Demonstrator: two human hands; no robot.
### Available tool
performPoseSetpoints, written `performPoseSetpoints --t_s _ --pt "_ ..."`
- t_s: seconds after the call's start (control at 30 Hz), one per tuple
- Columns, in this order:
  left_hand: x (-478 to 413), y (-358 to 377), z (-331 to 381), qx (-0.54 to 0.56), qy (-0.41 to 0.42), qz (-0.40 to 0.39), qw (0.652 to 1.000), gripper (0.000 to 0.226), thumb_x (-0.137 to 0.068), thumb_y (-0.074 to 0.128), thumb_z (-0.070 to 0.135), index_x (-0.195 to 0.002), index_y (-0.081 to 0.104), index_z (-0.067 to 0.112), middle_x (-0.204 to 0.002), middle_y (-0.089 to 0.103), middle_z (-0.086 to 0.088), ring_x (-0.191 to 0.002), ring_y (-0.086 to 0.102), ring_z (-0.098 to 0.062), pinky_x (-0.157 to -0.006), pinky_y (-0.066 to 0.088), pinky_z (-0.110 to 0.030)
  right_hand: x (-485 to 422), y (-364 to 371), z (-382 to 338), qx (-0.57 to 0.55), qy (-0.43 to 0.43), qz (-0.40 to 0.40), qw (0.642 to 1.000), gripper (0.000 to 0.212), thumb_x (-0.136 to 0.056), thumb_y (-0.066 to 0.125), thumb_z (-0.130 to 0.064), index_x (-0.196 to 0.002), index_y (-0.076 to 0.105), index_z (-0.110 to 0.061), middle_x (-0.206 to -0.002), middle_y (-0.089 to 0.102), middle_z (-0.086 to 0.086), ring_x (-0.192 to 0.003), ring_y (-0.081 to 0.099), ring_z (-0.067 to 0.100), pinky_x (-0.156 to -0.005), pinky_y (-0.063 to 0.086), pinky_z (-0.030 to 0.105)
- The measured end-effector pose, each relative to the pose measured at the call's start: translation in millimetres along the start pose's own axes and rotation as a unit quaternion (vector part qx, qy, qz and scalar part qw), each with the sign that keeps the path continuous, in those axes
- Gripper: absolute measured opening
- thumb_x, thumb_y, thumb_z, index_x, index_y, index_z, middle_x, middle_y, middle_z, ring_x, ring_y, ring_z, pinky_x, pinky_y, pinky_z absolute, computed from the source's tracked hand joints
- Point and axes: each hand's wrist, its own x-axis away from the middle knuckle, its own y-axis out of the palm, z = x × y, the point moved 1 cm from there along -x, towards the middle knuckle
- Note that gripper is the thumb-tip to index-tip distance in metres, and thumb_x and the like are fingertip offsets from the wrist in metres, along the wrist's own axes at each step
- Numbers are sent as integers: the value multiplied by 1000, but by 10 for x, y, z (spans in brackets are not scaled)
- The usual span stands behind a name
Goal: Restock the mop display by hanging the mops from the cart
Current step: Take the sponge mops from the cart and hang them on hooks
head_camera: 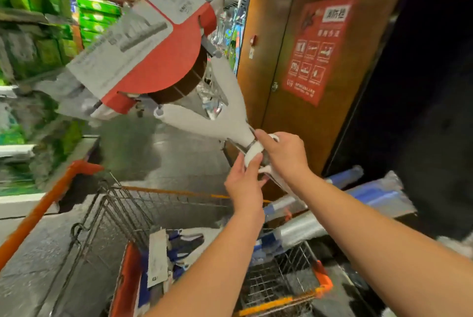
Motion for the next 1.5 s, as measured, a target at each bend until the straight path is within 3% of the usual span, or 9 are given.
performPoseSetpoints --t_s 0.17,0.3,0.47,0.63,0.8,0.97,1.2,1.4,1.5 --pt "377 600 -315 -11 -8 -85 996 42 -92 63 18 -133 56 23 -117 69 4 -106 64 -11 -92 53 -32 201 -742 211 -68 51 138 987 54 -77 62 -58 -65 63 -6 -64 65 13 -62 61 29 -63 51 47" --pt "818 1147 -470 -17 4 -159 987 32 -92 60 13 -118 64 32 -107 72 7 -99 67 -11 -86 54 -28 422 -1560 318 -40 41 162 985 24 -92 57 -36 -77 63 -18 -75 64 0 -76 61 16 -68 47 29" --pt "1534 1792 -682 8 -63 -203 977 39 -90 63 11 -130 61 14 -116 69 -3 -103 68 -18 -94 54 -37 953 -2566 458 -41 43 166 984 13 -99 48 -26 -98 62 -24 -82 63 -14 -70 60 -5 -56 41 4" --pt "2340 2158 -987 -8 -82 -260 962 25 -89 63 11 -101 69 33 -98 74 5 -95 70 -14 -90 55 -33 1682 -3214 755 -38 91 243 965 28 -99 47 -29 -76 62 -23 -68 62 -5 -62 57 6 -62 44 24" --pt "3012 2384 -1110 -21 -79 -318 944 30 -92 58 13 -76 75 30 -78 72 8 -77 65 -8 -77 53 -26 2144 -3709 807 -48 100 349 931 31 -99 49 -28 -77 64 -12 -68 61 3 -60 52 9 -57 41 23" --pt "3543 2394 -1208 -54 -42 -414 908 24 -94 54 11 -113 69 13 -98 73 -2 -87 69 -11 -77 55 -24 2444 -4135 724 -60 82 405 908 35 -100 48 -30 -80 66 -7 -63 62 0 -55 54 4 -54 43 21" --pt "3950 2436 -1180 -19 -93 -396 913 26 -93 58 9 -117 68 13 -102 74 -5 -97 70 -19 -89 55 -34 2664 -4391 504 -53 36 432 900 32 -100 45 -28 -89 65 -4 -69 64 1 -56 58 0 -52 45 14" --pt "3987 2606 -921 35 -118 -412 903 19 -93 59 10 -104 73 16 -92 76 -6 -89 72 -21 -81 57 -32 2603 -4500 217 -45 13 449 892 26 -99 47 -20 -77 62 -18 -71 64 1 -65 60 12 -64 48 30" --pt "3922 2699 -748 50 -132 -423 895 17 -93 59 9 -100 73 16 -90 76 -7 -85 72 -19 -78 59 -30 2504 -4500 85 -22 3 467 884 21 -89 53 -32 -75 63 -19 -75 67 6 -72 62 19 -68 50 37"
